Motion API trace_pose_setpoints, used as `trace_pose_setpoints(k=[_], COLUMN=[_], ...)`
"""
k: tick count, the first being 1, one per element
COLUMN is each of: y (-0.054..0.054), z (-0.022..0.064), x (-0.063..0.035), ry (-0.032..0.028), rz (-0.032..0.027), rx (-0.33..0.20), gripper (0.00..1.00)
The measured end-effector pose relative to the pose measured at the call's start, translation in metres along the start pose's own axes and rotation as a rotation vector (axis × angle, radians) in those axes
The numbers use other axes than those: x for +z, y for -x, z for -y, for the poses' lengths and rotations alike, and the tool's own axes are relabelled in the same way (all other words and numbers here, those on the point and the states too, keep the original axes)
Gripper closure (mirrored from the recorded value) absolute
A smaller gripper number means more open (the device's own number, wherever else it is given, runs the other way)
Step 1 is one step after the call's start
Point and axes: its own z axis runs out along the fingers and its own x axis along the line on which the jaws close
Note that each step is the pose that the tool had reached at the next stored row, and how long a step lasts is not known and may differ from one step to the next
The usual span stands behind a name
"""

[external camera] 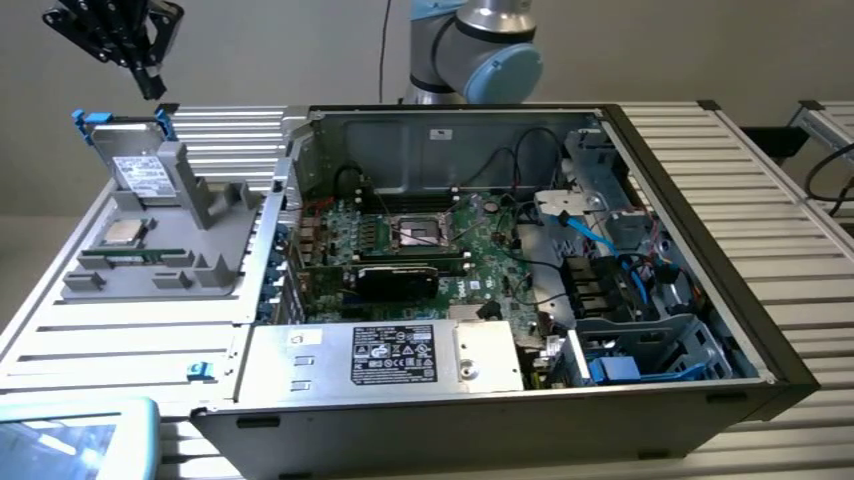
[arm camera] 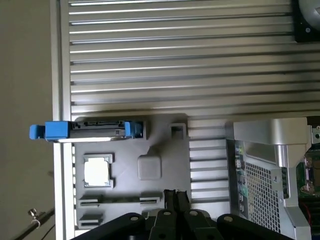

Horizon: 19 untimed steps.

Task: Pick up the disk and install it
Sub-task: 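Reach for the disk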

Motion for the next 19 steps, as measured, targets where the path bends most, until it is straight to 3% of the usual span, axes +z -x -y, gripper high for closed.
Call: trace_pose_setpoints(k=[3,4,11,12,19], y=[-0.009,-0.012,-0.033,-0.037,-0.058], z=[-0.0018,-0.0019,-0.0035,-0.0042,-0.0107], x=[0.0000,0.0001,0.0009,0.0011,0.0025], ry=[0.0000,0.0028,0.0491,0.0526,0.0637], rz=[0.0000,-0.0003,-0.0035,-0.0037,-0.0045], rx=[-0.001,-0.001,0.000,0.000,0.000], gripper=[0.89,0.89,0.89,0.89,0.89])
